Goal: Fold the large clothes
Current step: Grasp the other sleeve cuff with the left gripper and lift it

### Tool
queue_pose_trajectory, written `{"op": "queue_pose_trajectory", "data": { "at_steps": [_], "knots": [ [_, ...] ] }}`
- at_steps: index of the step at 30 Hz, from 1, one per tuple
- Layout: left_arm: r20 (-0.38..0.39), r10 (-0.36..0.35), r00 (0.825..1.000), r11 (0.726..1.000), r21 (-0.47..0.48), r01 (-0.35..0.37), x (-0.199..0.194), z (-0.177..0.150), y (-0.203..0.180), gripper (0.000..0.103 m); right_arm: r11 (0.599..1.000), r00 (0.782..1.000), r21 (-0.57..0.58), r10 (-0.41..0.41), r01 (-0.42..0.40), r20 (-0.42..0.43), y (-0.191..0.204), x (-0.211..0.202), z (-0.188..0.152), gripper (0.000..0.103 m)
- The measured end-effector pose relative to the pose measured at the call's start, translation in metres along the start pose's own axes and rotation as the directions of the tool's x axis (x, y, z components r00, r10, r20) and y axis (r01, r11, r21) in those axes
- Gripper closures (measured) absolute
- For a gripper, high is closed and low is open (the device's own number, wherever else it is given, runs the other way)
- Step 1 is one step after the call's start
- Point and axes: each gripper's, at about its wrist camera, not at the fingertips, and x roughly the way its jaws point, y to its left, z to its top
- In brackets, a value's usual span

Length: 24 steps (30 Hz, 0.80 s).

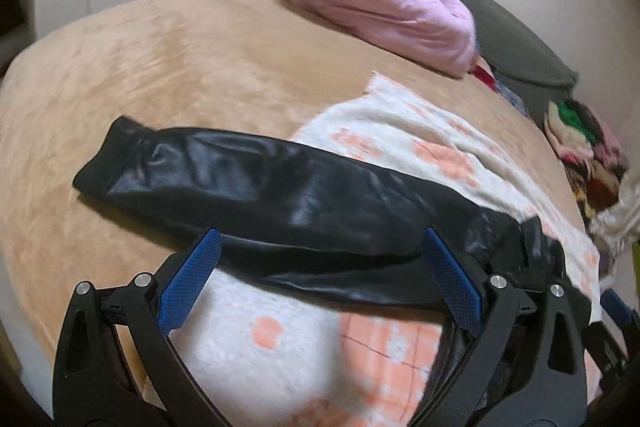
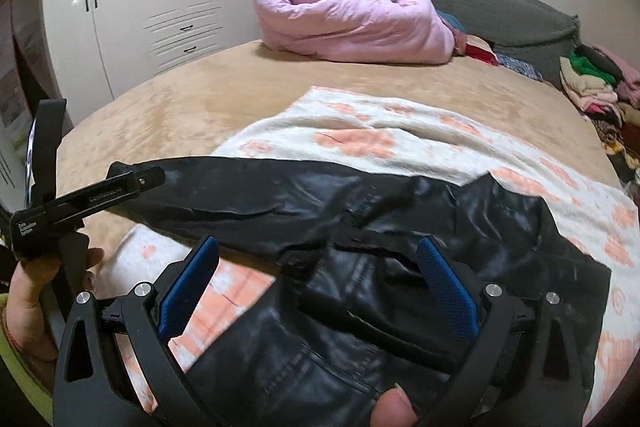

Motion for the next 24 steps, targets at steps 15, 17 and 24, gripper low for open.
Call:
{"op": "queue_pose_trajectory", "data": {
  "at_steps": [15, 17, 24],
  "knots": [
    [-0.053, 0.126, 0.991, 0.967, -0.218, -0.135, 0.024, 0.011, 0.066, 0.009, 0.993, 0.996, -0.078, 0.082, -0.084, -0.029, 0.048, 0.046, 0.017, 0.004],
    [-0.068, 0.131, 0.989, 0.960, -0.241, -0.144, 0.030, 0.012, 0.073, 0.009, 0.993, 0.995, -0.074, 0.094, -0.096, -0.031, 0.049, 0.049, 0.017, 0.004],
    [-0.125, 0.146, 0.981, 0.921, -0.346, -0.181, 0.058, 0.017, 0.099, 0.009, 0.994, 0.994, -0.034, 0.098, -0.100, -0.050, 0.038, 0.057, 0.007, 0.004]
  ]
}}
